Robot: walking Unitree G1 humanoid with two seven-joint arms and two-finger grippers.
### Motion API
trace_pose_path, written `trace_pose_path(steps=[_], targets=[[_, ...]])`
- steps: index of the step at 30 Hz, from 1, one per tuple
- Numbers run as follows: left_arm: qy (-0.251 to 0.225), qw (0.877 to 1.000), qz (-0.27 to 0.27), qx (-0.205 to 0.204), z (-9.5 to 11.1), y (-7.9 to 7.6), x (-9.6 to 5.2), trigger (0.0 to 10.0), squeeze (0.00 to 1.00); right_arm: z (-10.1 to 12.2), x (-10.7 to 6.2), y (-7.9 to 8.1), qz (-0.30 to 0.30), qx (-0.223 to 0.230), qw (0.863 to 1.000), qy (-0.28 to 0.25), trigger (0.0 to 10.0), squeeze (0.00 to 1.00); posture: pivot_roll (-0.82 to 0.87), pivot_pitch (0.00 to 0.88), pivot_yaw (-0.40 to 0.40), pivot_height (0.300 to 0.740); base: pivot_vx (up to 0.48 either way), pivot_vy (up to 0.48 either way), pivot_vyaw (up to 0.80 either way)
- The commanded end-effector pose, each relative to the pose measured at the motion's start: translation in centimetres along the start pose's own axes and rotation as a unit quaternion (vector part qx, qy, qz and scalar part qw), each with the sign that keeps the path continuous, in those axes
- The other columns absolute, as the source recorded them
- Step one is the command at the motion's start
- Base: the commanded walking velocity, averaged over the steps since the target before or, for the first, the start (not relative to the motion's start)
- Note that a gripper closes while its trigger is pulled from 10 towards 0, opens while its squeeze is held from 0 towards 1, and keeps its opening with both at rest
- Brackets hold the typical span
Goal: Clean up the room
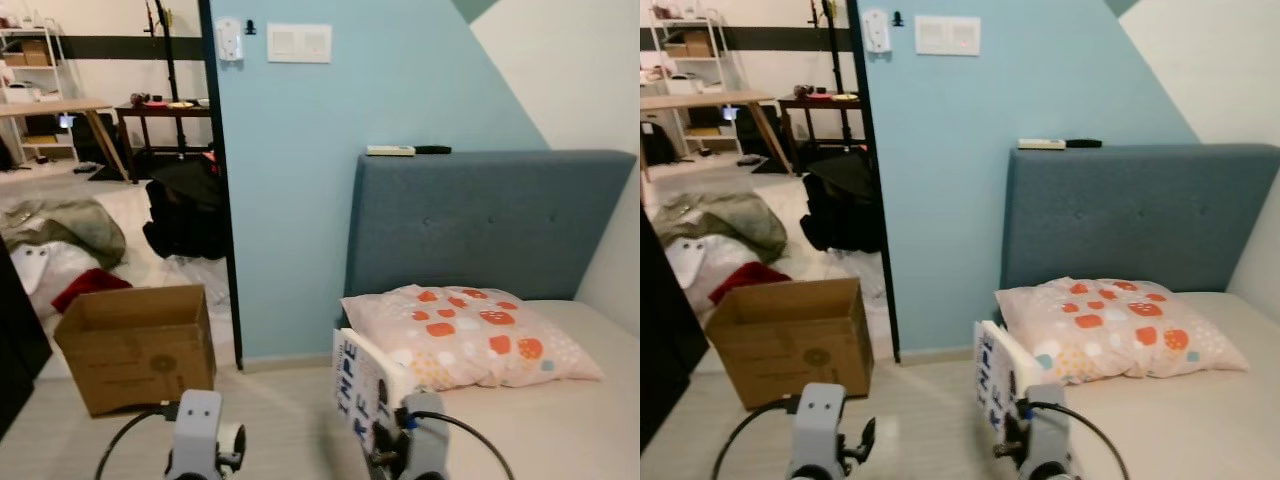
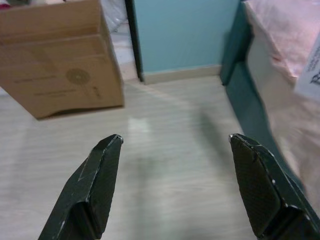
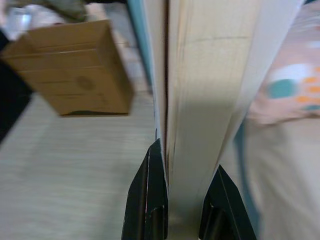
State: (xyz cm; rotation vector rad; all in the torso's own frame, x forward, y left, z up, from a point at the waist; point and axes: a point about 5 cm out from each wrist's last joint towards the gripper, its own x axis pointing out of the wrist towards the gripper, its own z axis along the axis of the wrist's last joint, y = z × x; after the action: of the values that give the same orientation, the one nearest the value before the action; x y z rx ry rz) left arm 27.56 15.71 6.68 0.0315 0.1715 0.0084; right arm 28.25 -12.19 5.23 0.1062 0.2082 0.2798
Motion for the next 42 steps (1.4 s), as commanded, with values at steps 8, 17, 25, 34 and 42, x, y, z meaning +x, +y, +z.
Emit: trace_pose_path(steps=[8, 17, 25, 34, 42], targets=[[0.005, 1.000, -0.003, -0.001, -0.33, -0.21, -0.04, 10.0, 0.00, 0.27, -0.22, -0.92, -0.013, 0.000, 1.000, -0.008, 10.0, 0.00, 0.03, 0.085, -0.025, 0.740, 0.292, 0.000, -0.10], [0.005, 1.000, -0.003, 0.000, -0.32, -0.22, 0.03, 10.0, 0.00, 0.28, -0.16, -0.90, -0.014, 0.000, 1.000, -0.009, 10.0, 0.00, 0.03, 0.082, -0.024, 0.740, 0.292, 0.000, -0.33], [0.005, 1.000, -0.005, -0.001, -0.36, -0.35, 0.01, 10.0, 0.00, 0.36, -0.17, -0.93, -0.013, -0.002, 1.000, -0.011, 10.0, 0.00, 0.03, 0.077, -0.025, 0.740, 0.290, 0.000, 0.00], [0.004, 1.000, -0.006, -0.001, -0.33, -0.43, 0.01, 10.0, 0.00, 0.39, -0.21, -0.94, -0.012, -0.002, 1.000, -0.011, 10.0, 0.00, 0.03, 0.077, -0.027, 0.740, 0.289, 0.000, 0.00], [0.004, 1.000, -0.004, -0.001, -0.28, -0.35, 0.01, 10.0, 0.00, 0.41, -0.18, -0.92, -0.011, -0.002, 1.000, -0.012, 10.0, 0.00, 0.03, 0.079, -0.029, 0.740, 0.287, 0.000, 0.00]])
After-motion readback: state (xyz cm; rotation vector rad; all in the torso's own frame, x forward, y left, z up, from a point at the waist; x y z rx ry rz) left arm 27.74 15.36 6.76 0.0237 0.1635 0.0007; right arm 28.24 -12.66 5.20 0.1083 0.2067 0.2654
